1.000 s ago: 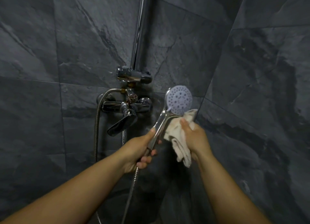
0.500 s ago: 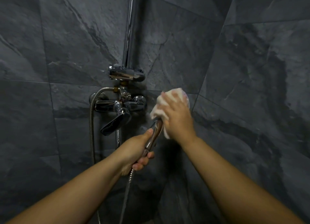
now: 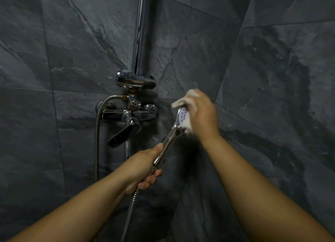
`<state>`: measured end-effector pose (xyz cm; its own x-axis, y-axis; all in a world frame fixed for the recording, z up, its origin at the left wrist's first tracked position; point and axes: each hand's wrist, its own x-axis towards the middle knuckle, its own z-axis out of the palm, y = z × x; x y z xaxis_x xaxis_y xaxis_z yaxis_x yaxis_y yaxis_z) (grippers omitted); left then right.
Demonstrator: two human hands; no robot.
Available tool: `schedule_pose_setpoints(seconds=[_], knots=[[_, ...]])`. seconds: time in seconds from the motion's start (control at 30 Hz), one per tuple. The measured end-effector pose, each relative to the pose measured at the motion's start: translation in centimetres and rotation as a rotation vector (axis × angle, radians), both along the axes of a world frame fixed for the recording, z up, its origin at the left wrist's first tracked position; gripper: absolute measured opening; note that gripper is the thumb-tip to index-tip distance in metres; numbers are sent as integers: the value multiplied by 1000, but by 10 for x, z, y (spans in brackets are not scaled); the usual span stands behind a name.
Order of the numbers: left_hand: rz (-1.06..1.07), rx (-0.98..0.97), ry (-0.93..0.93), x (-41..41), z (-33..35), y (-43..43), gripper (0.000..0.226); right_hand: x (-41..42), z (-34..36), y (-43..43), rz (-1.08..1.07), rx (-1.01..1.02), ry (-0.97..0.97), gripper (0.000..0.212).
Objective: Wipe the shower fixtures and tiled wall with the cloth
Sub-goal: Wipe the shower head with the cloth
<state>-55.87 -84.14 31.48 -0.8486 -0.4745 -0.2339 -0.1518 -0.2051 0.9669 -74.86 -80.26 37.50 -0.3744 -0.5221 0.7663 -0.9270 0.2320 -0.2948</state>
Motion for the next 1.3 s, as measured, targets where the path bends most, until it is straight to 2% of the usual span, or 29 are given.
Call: schedule_pose_setpoints(seconds=[0.07, 0.1, 0.17, 0.23, 0.27, 0.37, 0.4, 0.47, 0.57, 0.63, 0.7, 0.77, 0.83, 1.03, 1.17, 1.3], knots=[[3, 8, -2, -1, 0, 0, 38, 20, -24, 2, 21, 165, 269, 42], [-3, 8, -5, -1, -1, 1, 38, 25, -32, 3, 6, 228, 333, 42], [-14, -9, -9, 0, -2, 3, 37, 22, -29, 3, -34, 246, 381, 38], [-8, -32, 2, 1, -2, 4, 36, 14, -17, 1, -60, 160, 403, 32], [-6, -35, 15, 2, -1, 5, 36, 11, -11, 0, -66, 85, 364, 34], [-2, -45, 37, 6, -1, 5, 37, 0, 12, 0, -79, -42, -14, 53], [4, -51, 36, 7, -3, 5, 37, -4, 13, 1, -81, -58, -84, 52], [12, -50, 28, 8, -6, 5, 38, 3, 4, 5, -46, -14, 27, 47], [12, -11, 16, 5, -8, 8, 36, 18, -30, 1, -27, 122, 378, 48], [12, 3, 14, 3, -7, 10, 35, 17, -34, -1, 0, 100, 447, 37], [0, -4, 35, 2, -3, 10, 36, 8, -25, -2, 44, -20, 442, 21], [-5, 0, 53, 2, 1, 8, 36, 2, -15, -3, 68, -139, 370, 16], [-13, 18, 50, 5, 3, 7, 38, -7, -3, 1, 53, -239, 164, 17], [-38, 25, 15, 10, 0, 5, 49, -9, 3, 19, 12, -291, -251, 36], [6, -119, -22, 6, 3, 0, 46, -6, 5, 24, -40, -449, -476, 39], [78, -332, -84, -2, 2, -10, 40, 1, 5, 27, -4, -484, -575, 23]])
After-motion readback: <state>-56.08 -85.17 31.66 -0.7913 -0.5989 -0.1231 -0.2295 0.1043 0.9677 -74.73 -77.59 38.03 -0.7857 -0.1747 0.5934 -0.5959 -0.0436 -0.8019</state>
